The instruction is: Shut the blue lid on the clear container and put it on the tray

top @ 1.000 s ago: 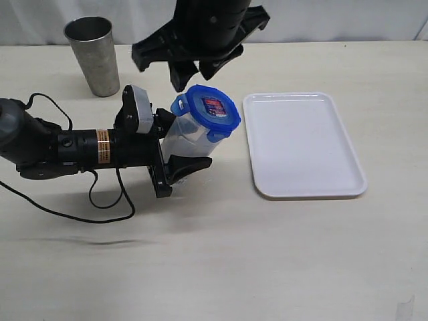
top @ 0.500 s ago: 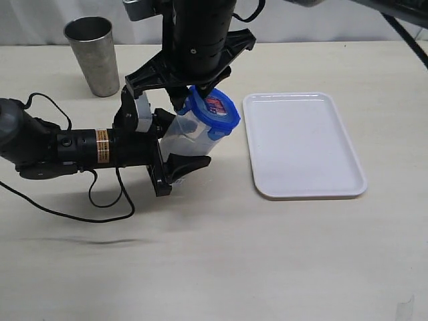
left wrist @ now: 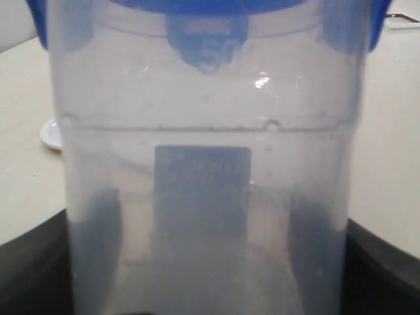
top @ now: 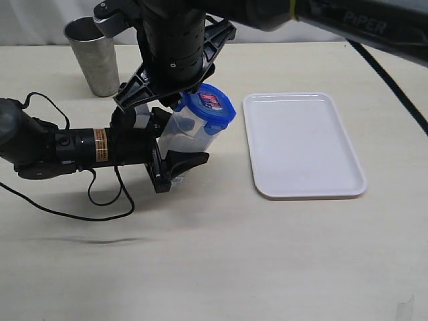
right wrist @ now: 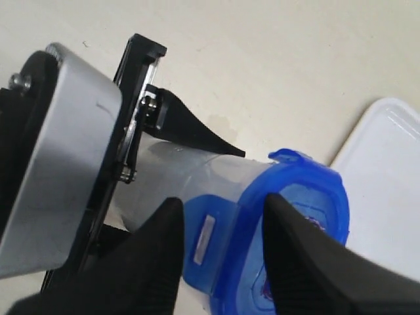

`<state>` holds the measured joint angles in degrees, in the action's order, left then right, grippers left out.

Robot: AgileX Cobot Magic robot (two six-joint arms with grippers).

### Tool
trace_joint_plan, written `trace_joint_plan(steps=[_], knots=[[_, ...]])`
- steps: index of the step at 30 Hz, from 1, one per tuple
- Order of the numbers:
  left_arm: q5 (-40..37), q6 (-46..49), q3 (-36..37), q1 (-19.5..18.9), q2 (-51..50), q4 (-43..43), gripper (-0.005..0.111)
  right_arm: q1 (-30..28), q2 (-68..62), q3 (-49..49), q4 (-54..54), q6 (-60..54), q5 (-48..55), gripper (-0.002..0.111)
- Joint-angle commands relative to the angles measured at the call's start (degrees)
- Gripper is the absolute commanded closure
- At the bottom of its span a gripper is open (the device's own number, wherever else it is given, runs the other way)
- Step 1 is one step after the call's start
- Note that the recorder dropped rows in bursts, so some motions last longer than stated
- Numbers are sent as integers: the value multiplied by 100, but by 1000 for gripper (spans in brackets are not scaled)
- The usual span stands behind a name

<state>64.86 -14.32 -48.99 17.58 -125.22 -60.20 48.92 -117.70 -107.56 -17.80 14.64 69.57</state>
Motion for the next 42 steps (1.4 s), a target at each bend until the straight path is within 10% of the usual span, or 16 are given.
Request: trace_joint_plan(steps=[1, 32, 37, 42], knots=[[72, 204, 17, 32, 6, -42, 107, 52, -388, 168, 356, -74, 39, 73], [380, 556, 17, 32, 6, 89, 107, 52, 1515, 369, 528, -959, -517, 73], [473, 556, 17, 32, 6, 89, 107, 52, 2663, 1498, 441, -959, -2264, 104], [439, 556, 17, 32, 6, 89, 107, 52, 4099, 3223, 212, -924, -4133, 103]])
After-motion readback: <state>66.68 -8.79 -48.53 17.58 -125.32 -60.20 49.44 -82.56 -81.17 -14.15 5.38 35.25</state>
